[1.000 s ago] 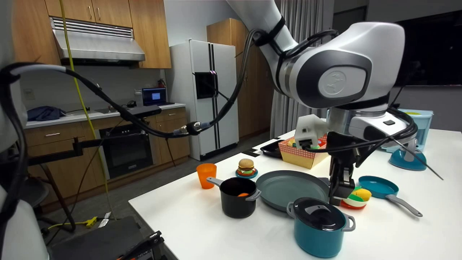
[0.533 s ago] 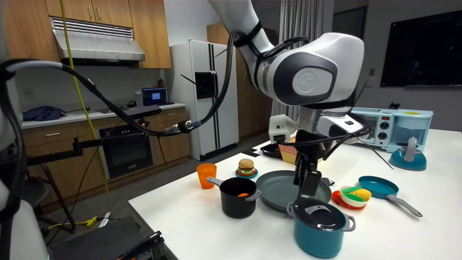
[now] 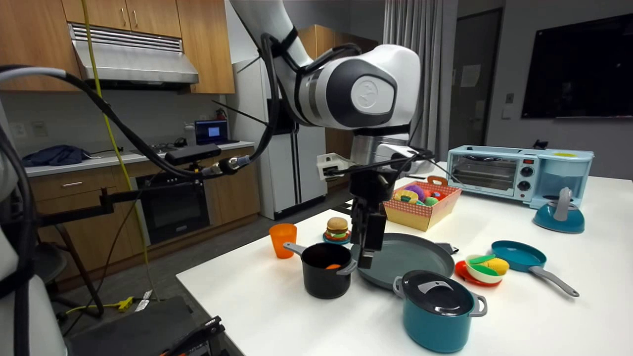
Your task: Pick the lid on the black pot and put it on the blue pot
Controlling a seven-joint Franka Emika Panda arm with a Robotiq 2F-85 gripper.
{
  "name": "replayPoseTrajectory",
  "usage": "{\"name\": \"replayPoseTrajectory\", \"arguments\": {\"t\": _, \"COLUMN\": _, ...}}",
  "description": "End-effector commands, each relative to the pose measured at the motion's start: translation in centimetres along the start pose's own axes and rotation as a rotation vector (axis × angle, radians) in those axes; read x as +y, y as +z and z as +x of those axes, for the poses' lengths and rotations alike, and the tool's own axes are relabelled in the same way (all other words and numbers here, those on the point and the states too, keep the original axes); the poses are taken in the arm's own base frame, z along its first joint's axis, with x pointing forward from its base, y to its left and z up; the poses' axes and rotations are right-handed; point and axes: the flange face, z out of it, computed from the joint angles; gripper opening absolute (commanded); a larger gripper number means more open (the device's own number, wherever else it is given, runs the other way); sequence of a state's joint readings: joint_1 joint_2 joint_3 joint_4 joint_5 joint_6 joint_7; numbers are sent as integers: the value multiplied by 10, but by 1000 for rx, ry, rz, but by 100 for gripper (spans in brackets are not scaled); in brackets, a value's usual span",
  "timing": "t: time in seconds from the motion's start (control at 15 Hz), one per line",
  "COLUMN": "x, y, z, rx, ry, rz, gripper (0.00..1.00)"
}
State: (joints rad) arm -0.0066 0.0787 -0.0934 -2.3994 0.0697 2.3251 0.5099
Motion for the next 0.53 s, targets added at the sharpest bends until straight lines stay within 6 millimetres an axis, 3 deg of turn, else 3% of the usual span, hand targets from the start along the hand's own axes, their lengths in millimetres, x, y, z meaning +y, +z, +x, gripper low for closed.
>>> {"name": "replayPoseTrajectory", "arguments": {"t": 0.0, "x": 2, "y": -16, "z": -34, "rx": -58, "ry": -97, "rz": -111, "gripper": 100}}
{"name": "replayPoseTrajectory", "arguments": {"t": 0.47, "x": -8, "y": -34, "z": -72, "rx": -196, "ry": -340, "rz": -259, "gripper": 100}}
